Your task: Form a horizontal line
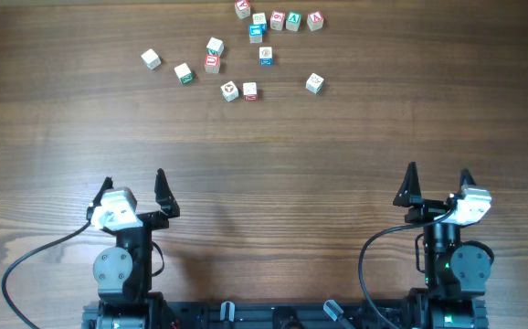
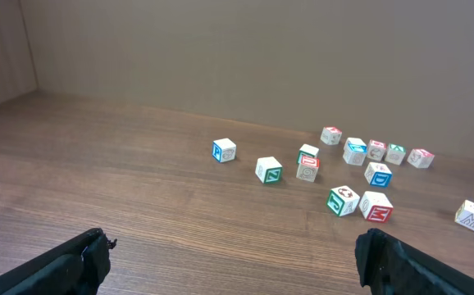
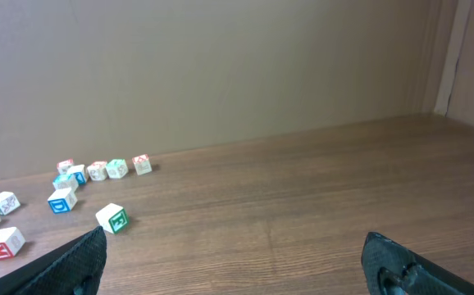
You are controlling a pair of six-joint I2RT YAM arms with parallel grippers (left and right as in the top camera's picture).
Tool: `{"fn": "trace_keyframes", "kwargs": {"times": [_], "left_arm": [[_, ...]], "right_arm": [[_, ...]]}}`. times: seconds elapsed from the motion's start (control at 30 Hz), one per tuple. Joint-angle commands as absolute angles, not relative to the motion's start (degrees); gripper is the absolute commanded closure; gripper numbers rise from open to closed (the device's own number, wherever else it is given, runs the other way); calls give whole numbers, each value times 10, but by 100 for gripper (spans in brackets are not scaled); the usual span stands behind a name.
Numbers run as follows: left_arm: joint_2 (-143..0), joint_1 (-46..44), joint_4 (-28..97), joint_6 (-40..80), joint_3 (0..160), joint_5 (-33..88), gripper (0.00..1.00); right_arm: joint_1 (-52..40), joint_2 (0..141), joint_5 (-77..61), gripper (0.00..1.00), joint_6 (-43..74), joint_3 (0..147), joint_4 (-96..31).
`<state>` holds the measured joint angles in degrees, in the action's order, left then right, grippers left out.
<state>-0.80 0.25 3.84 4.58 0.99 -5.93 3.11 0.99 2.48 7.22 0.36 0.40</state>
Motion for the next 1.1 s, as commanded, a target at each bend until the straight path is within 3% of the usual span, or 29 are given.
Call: {"fn": "trace_keyframes", "kwargs": {"times": [0.0,1.07], "left_arm": [[-4,-1,37,34,3,-50,0],[-4,-1,25,34,3,-59,0]], "right_arm": [[34,3,30,1,61,3,6],[34,3,30,0,61,3,6]]}}
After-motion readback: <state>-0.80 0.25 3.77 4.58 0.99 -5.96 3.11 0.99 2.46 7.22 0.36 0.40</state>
